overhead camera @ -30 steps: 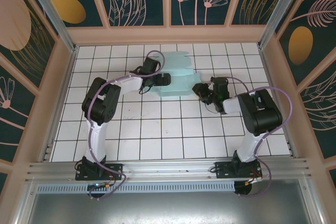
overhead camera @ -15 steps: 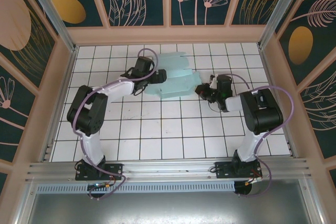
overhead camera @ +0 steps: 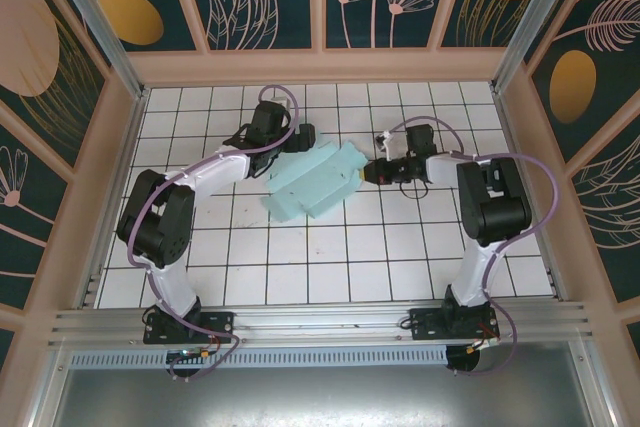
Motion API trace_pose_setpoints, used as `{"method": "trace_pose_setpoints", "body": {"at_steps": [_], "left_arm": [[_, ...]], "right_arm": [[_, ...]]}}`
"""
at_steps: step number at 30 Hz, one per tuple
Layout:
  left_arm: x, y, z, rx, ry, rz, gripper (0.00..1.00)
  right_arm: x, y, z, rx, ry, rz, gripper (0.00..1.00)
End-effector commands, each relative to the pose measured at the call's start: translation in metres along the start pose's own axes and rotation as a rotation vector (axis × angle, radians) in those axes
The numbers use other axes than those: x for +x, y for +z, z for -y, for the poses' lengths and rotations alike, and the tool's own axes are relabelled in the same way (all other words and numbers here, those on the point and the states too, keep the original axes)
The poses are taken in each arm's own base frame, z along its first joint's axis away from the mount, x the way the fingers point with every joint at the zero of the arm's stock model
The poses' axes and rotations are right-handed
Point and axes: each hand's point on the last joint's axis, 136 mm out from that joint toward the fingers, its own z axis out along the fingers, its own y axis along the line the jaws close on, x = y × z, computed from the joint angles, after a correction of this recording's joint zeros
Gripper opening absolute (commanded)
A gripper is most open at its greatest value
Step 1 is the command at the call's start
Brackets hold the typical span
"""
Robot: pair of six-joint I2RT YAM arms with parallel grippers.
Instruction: Fold the paper box
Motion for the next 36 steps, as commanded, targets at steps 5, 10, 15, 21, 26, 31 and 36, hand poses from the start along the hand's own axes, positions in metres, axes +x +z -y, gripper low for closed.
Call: {"method": "trace_pose_setpoints", "body": {"at_steps": [5,10,15,21,26,31,36], "left_arm": [[0.002,-0.001,0.001,0.004,0.061,-0.029,0.99],[0.014,0.002,-0.004,-0.008,0.063,-0.055,0.99],[0.036,0.002,-0.002,0.083,0.013,-0.109,0.99],[0.073,0.012,-0.021,0.131,-0.053,-0.221,0.79],[0.097,0.016,-0.027,0.129,-0.107,-0.281,0.61],[0.133,0.022,-0.040,0.081,-0.223,-0.363,0.54],[0.156,0.021,-0.040,0.099,-0.387,-0.383,0.45]], "right_arm": [[0.016,0.004,-0.004,-0.033,-0.143,-0.169,0.00],[-0.019,-0.001,0.015,0.109,-0.135,-0.085,0.34],[-0.053,-0.035,0.004,0.220,-0.101,0.174,0.88],[-0.043,-0.061,-0.023,0.186,0.002,0.372,0.99],[-0.024,-0.066,-0.034,0.160,0.082,0.417,0.99],[-0.011,-0.057,-0.044,0.147,0.130,0.417,0.94],[-0.004,-0.048,-0.039,0.220,0.188,0.435,0.94]]}}
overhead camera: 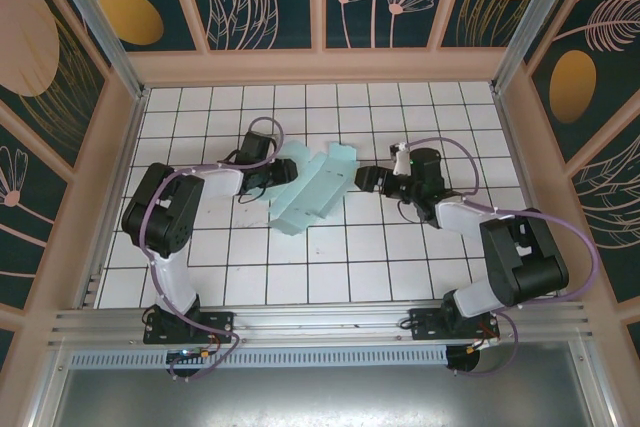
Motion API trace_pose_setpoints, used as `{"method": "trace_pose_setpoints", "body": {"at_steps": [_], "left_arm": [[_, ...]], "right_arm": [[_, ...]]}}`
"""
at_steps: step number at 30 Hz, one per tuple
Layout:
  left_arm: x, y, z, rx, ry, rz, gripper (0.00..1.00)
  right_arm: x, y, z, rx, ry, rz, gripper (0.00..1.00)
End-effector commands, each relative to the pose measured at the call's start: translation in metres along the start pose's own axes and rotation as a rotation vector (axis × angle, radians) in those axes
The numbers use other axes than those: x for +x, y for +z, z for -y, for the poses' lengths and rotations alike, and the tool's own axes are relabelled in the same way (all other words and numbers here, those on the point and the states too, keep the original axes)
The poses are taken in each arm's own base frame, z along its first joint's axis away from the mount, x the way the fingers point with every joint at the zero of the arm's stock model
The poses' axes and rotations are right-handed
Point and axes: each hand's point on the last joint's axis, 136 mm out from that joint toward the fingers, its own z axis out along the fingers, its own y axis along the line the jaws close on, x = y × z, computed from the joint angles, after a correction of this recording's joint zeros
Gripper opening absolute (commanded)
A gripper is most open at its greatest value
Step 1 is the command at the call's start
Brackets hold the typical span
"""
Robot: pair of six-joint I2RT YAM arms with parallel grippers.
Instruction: Fold the paper box
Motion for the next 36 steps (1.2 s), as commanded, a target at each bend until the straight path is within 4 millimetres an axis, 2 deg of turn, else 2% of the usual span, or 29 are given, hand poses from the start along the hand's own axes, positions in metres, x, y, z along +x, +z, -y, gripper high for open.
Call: {"method": "trace_pose_setpoints", "body": {"at_steps": [1,2,6,8,10,11,14,17,22,31,36], "left_arm": [[0.036,0.010,-0.013,0.010,-0.172,-0.081,0.44],[0.037,0.009,-0.015,0.005,-0.210,-0.075,0.42],[0.039,0.000,-0.017,0.017,-0.330,-0.031,0.39],[0.041,-0.005,-0.014,0.052,-0.398,0.001,0.39],[0.045,-0.009,-0.012,0.069,-0.446,0.025,0.39],[0.048,-0.010,-0.010,0.074,-0.461,0.035,0.39],[0.058,-0.009,-0.002,0.104,-0.516,0.054,0.39],[0.068,-0.007,0.007,0.131,-0.576,0.067,0.39],[0.077,-0.002,0.022,0.159,-0.650,0.093,0.39],[0.072,-0.001,0.026,0.146,-0.629,0.104,0.40],[0.073,0.000,0.027,0.149,-0.623,0.098,0.41]], "right_arm": [[-0.011,-0.003,0.003,0.059,0.044,0.090,0.96],[-0.013,-0.006,0.005,0.073,0.048,0.112,0.98],[-0.025,-0.028,0.021,0.139,0.111,0.259,0.99],[-0.032,-0.044,0.030,0.136,0.209,0.324,0.99],[-0.032,-0.055,0.028,0.030,0.207,0.324,0.99],[-0.033,-0.058,0.033,0.018,0.240,0.320,0.99],[-0.027,-0.057,0.048,0.085,0.256,0.274,0.99],[-0.024,-0.057,0.046,0.070,0.253,0.264,0.98],[-0.008,-0.054,0.049,0.062,0.347,0.250,0.84],[0.036,-0.035,0.038,0.071,0.418,0.175,0.65],[0.040,-0.030,0.036,0.063,0.433,0.166,0.40]]}}
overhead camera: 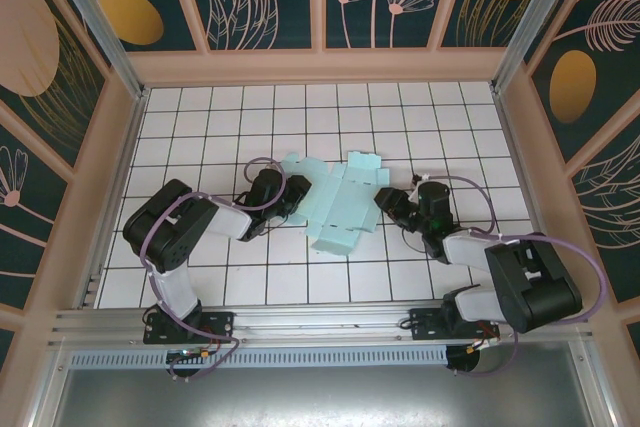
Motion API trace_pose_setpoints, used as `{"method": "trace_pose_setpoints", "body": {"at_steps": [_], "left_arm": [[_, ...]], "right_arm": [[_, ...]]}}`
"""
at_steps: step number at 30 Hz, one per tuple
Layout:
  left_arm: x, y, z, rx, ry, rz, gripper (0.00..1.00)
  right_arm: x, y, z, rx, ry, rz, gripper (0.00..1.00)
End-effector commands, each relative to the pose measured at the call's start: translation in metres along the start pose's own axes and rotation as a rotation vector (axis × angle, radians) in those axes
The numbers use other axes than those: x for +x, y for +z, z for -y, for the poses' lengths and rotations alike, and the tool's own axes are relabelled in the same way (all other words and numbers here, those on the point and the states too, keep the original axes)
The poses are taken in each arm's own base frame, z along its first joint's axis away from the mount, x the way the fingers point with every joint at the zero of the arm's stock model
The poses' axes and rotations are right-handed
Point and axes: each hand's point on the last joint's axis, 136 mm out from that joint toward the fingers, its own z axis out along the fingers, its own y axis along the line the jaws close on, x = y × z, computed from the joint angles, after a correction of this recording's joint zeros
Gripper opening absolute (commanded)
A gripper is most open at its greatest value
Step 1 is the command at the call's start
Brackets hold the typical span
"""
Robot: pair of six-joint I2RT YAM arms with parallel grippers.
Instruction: Fold the paper box
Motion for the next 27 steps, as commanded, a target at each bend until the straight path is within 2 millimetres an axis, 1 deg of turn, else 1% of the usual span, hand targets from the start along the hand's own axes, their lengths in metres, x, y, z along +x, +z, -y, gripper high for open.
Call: {"method": "trace_pose_setpoints", "body": {"at_steps": [1,7,8,10,12,15,16,17,19,22,23,24,26,27], "left_arm": [[0.002,0.004,-0.031,-0.105,-0.017,0.003,0.41],[0.002,0.002,-0.024,-0.091,0.023,-0.001,0.44],[0.001,0.002,-0.022,-0.090,0.035,0.000,0.45],[-0.001,-0.002,-0.016,-0.082,0.069,0.012,0.51],[-0.008,-0.007,-0.007,-0.096,0.137,0.041,0.62],[-0.020,-0.014,0.009,-0.139,0.289,0.079,0.77],[-0.023,-0.013,0.011,-0.159,0.331,0.081,0.81],[-0.028,-0.019,0.026,-0.154,0.377,0.100,0.84],[-0.034,-0.020,0.034,-0.174,0.437,0.113,0.92],[-0.037,-0.016,0.043,-0.185,0.494,0.113,0.99],[-0.037,-0.014,0.048,-0.178,0.508,0.106,0.99],[-0.035,-0.007,0.046,-0.183,0.521,0.087,0.99],[-0.033,0.003,0.048,-0.183,0.529,0.067,0.99],[-0.032,0.007,0.043,-0.194,0.533,0.049,0.99]], "right_arm": [[-0.005,0.002,-0.002,-0.007,0.015,0.038,0.36],[-0.012,0.006,0.004,0.057,-0.019,0.041,0.03],[-0.014,0.007,0.007,0.079,-0.027,0.038,0.00],[-0.020,0.008,0.012,0.106,-0.049,0.026,0.00],[-0.027,0.012,0.019,0.147,-0.086,-0.013,0.00],[-0.035,0.018,0.024,0.223,-0.185,-0.093,0.00],[-0.037,0.021,0.025,0.242,-0.217,-0.123,0.00],[-0.037,0.024,0.029,0.275,-0.246,-0.165,0.00],[-0.040,0.029,0.035,0.340,-0.294,-0.218,0.00],[-0.044,0.038,0.041,0.407,-0.335,-0.284,0.00],[-0.048,0.040,0.043,0.437,-0.348,-0.294,0.00],[-0.052,0.042,0.046,0.477,-0.363,-0.301,0.00],[-0.062,0.045,0.046,0.549,-0.410,-0.294,0.00],[-0.067,0.047,0.046,0.588,-0.440,-0.291,0.00]]}}
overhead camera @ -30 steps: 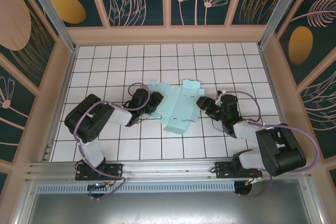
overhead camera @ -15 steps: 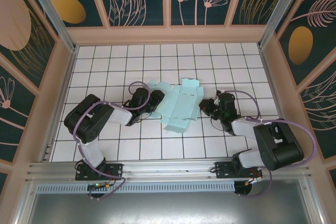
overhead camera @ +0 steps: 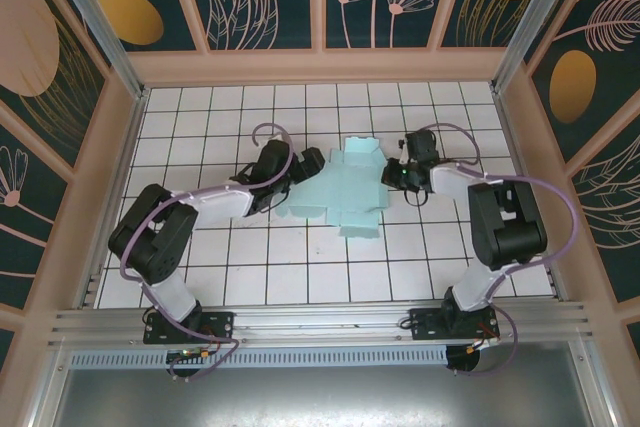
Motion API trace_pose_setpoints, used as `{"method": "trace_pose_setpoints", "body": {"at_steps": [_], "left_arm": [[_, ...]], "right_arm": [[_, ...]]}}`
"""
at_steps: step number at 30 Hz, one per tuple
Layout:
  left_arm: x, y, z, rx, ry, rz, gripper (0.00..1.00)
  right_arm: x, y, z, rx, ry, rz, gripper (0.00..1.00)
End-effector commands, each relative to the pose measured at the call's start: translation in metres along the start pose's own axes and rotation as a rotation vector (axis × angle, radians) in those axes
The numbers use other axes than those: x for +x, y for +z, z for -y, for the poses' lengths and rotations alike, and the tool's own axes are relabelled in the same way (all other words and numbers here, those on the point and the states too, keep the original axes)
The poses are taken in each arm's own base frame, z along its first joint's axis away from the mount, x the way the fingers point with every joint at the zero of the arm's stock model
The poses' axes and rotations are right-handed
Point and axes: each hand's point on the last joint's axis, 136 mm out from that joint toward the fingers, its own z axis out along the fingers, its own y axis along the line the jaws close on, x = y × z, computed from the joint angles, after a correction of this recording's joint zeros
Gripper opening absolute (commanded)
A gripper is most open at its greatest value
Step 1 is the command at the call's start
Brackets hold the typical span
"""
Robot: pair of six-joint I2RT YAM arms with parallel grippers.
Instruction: Fold the paper box
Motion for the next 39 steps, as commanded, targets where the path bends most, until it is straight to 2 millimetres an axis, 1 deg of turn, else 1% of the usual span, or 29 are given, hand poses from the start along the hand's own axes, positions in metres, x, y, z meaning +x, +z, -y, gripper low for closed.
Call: {"method": "trace_pose_setpoints", "body": {"at_steps": [1,4,6,8,10,11,12,15,16,17,20,21,23,26,28,31,32,34,39], "left_arm": [[0.008,0.016,-0.008,-0.052,0.083,-0.062,0.99],[0.005,0.024,-0.004,-0.047,0.096,-0.074,0.99],[0.000,0.026,-0.003,-0.034,0.101,-0.080,0.99],[-0.004,0.026,-0.004,-0.028,0.104,-0.080,0.99],[-0.006,0.027,-0.009,-0.029,0.109,-0.089,0.98],[-0.005,0.029,-0.012,-0.023,0.109,-0.099,0.96],[-0.003,0.030,-0.015,-0.017,0.109,-0.113,0.94],[0.000,0.031,-0.019,0.005,0.099,-0.136,0.89],[0.001,0.032,-0.021,0.006,0.100,-0.139,0.89],[0.002,0.034,-0.023,0.007,0.100,-0.144,0.88],[0.005,0.038,-0.030,0.008,0.088,-0.155,0.86],[0.008,0.039,-0.032,0.010,0.077,-0.161,0.85],[0.013,0.042,-0.036,0.019,0.055,-0.175,0.85],[0.018,0.046,-0.041,0.030,0.039,-0.187,0.82],[0.021,0.048,-0.047,0.024,0.034,-0.189,0.80],[0.021,0.050,-0.049,0.024,0.023,-0.187,0.77],[0.027,0.048,-0.057,0.009,0.014,-0.197,0.76],[0.030,0.045,-0.059,0.009,0.001,-0.197,0.76],[0.032,0.042,-0.060,0.011,-0.004,-0.200,0.76]], "right_arm": [[0.006,0.001,0.020,0.211,-0.117,-0.081,0.00],[-0.007,0.004,0.017,0.300,-0.150,-0.065,0.00],[-0.013,0.007,0.015,0.367,-0.160,-0.055,0.00],[-0.017,0.007,0.008,0.407,-0.171,-0.031,0.00],[-0.019,0.007,-0.001,0.390,-0.157,-0.005,0.08],[-0.019,0.007,-0.006,0.368,-0.144,0.009,0.17],[-0.020,0.006,-0.012,0.336,-0.130,0.031,0.28],[-0.029,-0.008,-0.024,0.258,-0.092,0.117,0.46],[-0.031,-0.013,-0.028,0.233,-0.087,0.144,0.50],[-0.031,-0.020,-0.031,0.209,-0.074,0.170,0.53],[-0.034,-0.039,-0.037,0.125,-0.014,0.249,0.57],[-0.034,-0.045,-0.040,0.085,0.012,0.265,0.58],[-0.033,-0.052,-0.052,-0.039,0.052,0.286,0.58],[-0.020,-0.052,-0.058,-0.217,0.114,0.264,0.59],[-0.014,-0.047,-0.053,-0.277,0.164,0.245,0.59],[-0.008,-0.035,-0.048,-0.303,0.191,0.209,0.58],[-0.006,-0.030,-0.046,-0.297,0.185,0.193,0.58],[-0.004,-0.022,-0.042,-0.282,0.179,0.178,0.56],[-0.003,-0.017,-0.047,-0.323,0.172,0.171,0.47]]}}
